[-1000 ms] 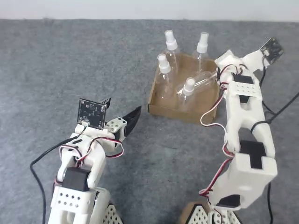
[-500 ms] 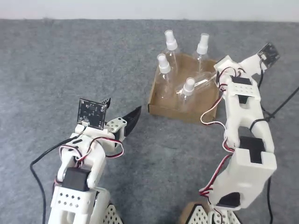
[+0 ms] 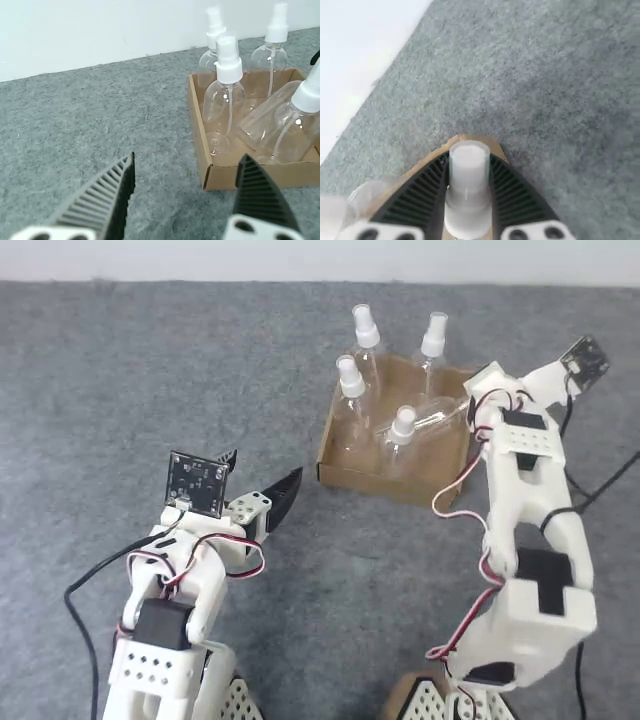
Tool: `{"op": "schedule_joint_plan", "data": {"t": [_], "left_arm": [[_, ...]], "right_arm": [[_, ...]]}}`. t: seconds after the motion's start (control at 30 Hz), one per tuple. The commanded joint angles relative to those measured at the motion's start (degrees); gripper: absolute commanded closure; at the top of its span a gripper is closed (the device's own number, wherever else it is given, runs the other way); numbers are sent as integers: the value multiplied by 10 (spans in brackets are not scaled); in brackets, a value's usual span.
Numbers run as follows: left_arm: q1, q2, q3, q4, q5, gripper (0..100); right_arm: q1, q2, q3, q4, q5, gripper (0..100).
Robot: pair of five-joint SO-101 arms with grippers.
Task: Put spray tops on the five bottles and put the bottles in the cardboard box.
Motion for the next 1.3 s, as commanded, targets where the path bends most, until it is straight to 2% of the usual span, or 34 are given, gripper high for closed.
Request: {"op": "schedule_joint_plan", "data": {"t": [0.0, 0.27, 0.43, 0.77, 1.0, 1.27], "left_arm": [[-2, -6, -5, -14, -2, 699], [-3, -6, -5, -14, -2, 699], [-4, -6, -5, -14, -2, 699], [-4, -6, -5, -14, -2, 699], [-4, -6, -5, -14, -2, 699], [-4, -6, -5, -14, -2, 699]], "right_arm": [[-22, -87, 23, 0, 1, 992], [-37, -143, 42, 1, 2, 992], [-70, -163, 43, 2, 57, 992], [-80, -194, 40, 2, 63, 992], [-127, -202, 40, 2, 149, 992], [-145, -202, 39, 2, 162, 992]]}}
